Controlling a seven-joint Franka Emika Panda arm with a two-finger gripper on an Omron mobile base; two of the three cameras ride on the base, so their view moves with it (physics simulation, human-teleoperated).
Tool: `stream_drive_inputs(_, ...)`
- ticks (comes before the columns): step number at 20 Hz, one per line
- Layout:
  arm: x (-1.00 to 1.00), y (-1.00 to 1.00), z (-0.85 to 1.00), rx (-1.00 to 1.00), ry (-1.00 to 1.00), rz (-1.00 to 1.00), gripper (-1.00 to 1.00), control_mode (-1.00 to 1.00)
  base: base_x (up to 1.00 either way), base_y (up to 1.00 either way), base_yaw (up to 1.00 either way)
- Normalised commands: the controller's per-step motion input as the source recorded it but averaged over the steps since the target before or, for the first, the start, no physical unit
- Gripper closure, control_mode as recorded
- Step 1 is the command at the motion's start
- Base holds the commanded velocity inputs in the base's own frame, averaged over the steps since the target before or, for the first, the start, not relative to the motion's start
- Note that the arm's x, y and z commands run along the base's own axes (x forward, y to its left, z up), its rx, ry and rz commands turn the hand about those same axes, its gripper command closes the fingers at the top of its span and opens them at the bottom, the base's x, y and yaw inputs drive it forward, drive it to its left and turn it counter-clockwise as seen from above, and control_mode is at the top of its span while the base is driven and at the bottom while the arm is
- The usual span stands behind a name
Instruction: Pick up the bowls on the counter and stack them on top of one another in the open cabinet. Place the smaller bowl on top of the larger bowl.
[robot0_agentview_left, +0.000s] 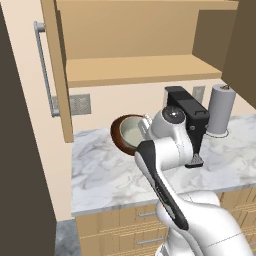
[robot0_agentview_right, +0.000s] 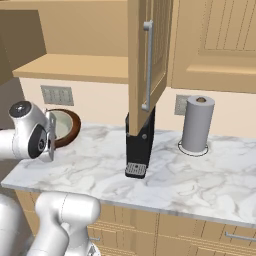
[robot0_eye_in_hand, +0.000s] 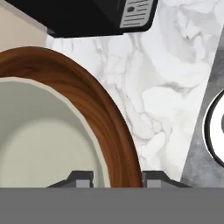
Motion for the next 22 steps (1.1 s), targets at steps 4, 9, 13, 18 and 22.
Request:
stream_drive_inputs(4,-0.34,-0.06,0.46,0.09,-0.02,-0.11,1.00,-1.00,0.00,0.00,0.00)
stream_drive_inputs(9,-0.20,0.00,0.52,0.00,-0.08,-0.11,1.00,-1.00,0.00,0.00,0.00)
stream_drive_inputs(13,-0.14,0.00,0.50,0.00,-0.08,-0.12,1.00,-1.00,0.00,0.00,0.00)
stream_drive_inputs(18,0.01,-0.08,0.49,0.00,-0.04,-0.11,1.00,-1.00,0.00,0.00,0.00)
stream_drive_inputs(22,0.04,-0.09,0.46,0.00,-0.03,-0.07,1.00,-1.00,0.00,0.00,0.00)
